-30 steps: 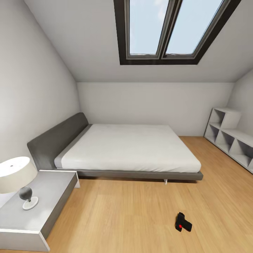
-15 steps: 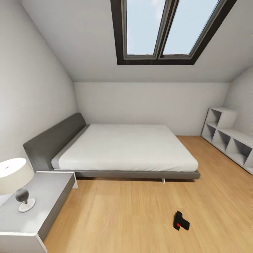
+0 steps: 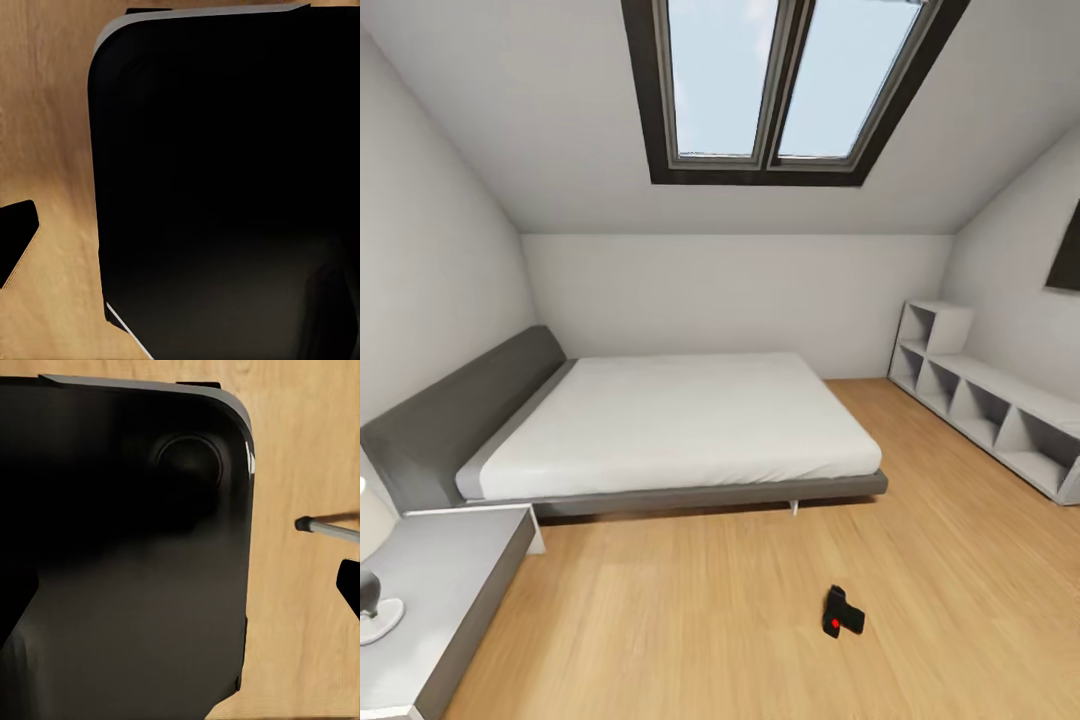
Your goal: Attach the digital camera to the camera tripod in the bedroom.
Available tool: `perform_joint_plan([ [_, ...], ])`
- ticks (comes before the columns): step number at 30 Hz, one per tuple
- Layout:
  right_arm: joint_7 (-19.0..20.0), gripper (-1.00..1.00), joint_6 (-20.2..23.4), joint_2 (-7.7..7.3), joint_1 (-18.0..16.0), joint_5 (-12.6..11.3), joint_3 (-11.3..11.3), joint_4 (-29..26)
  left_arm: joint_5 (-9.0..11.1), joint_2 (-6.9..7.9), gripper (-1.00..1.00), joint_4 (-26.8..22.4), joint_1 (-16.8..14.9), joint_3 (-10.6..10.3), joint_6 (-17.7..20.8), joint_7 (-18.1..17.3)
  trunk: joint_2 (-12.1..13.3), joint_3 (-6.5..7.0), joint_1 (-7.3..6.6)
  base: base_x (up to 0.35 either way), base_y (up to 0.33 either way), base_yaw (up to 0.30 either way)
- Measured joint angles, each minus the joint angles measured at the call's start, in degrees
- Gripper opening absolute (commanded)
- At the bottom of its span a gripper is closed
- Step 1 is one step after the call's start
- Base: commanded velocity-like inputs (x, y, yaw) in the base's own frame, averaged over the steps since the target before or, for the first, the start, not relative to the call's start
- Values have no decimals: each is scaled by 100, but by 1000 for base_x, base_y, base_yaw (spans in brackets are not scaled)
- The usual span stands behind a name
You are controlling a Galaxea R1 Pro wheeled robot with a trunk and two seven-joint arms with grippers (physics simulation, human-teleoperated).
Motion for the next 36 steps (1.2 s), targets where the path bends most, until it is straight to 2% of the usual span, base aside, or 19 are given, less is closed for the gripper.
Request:
perform_joint_plan([
  [36,0,100,-8,9,0,8,24,0,8,0,100,6,0,-3,0,-8,0,0,0,0,0,-250],
])
